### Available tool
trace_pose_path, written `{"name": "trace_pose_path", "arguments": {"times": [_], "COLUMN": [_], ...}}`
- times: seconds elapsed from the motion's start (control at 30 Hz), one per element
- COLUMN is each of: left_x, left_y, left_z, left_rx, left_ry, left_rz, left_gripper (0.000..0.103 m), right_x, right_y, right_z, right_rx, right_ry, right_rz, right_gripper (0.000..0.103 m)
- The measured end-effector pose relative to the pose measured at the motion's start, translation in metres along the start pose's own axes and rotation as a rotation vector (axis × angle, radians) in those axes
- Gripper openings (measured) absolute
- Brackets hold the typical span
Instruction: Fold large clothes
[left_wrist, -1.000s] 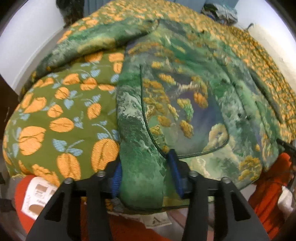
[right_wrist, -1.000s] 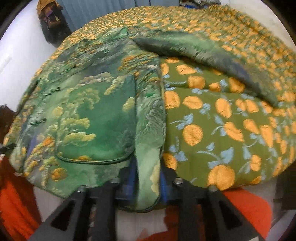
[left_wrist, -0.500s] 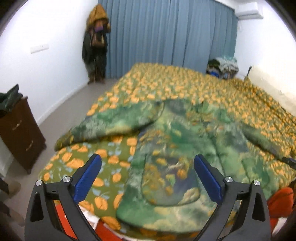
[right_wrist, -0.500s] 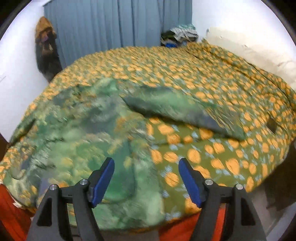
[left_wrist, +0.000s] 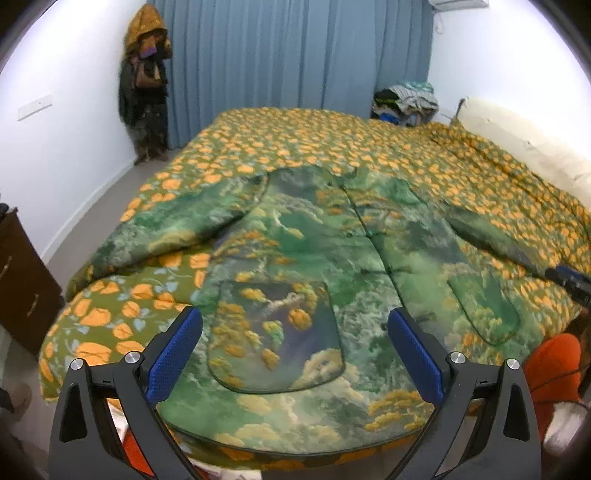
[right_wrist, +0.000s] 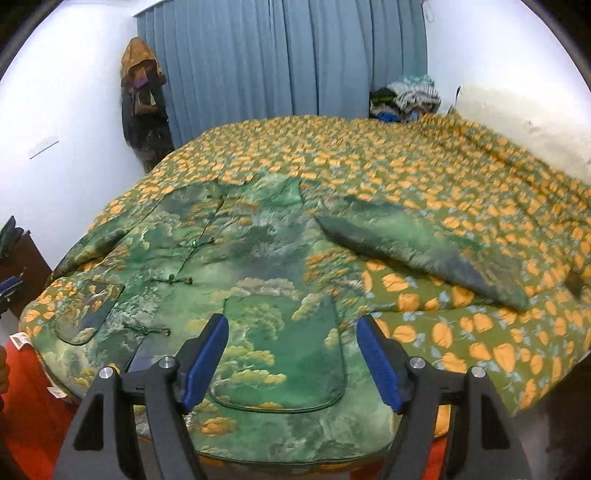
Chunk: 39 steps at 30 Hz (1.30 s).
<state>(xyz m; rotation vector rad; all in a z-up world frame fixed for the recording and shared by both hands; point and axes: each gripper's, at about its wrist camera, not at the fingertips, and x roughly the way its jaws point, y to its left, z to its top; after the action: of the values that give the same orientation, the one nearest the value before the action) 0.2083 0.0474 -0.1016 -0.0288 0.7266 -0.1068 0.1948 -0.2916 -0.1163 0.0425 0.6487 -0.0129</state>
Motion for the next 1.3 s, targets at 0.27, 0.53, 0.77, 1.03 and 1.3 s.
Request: {"name": "trace_pose_path", "arguments": {"times": [0.27,0.53,0.77,1.03,1.3], "left_x": [0.017,0.015,0.026,0.032,0.041], "left_y": [-0.012,-0.026,-0.018,-0.017,-0.027], "left_z": [0.000,0.025,0.015,0.007,0.004], "left_rx": [-0.017,0.059,-0.020,-0.025,-0.004], "left_ry": [0.065,-0.004,0.053,0.086,0.118], "left_rz": [-0.049,-0.007,-0.075,-0.011,0.003], "left_gripper": [0.100,0.102,0.102,0.102,0.102], "right_x": [0.004,0.004,0.037,0.090,0.133], "right_y": [0.003,-0.013,-0.085,-0.274,-0.376], "right_z": [-0.014,-0.011,0.010,-0.021,-0.062], "right_rx": [-0.070,-0.001,0.128,0.675,1.122], "right_ry": [0.020,0.010,0.026,0.063,-0.002], "right_rz": [0.036,0.052,-0.019,-0.135,-0.156], "right_gripper": [0.083,0.083,0.082,0.079,0.070]}}
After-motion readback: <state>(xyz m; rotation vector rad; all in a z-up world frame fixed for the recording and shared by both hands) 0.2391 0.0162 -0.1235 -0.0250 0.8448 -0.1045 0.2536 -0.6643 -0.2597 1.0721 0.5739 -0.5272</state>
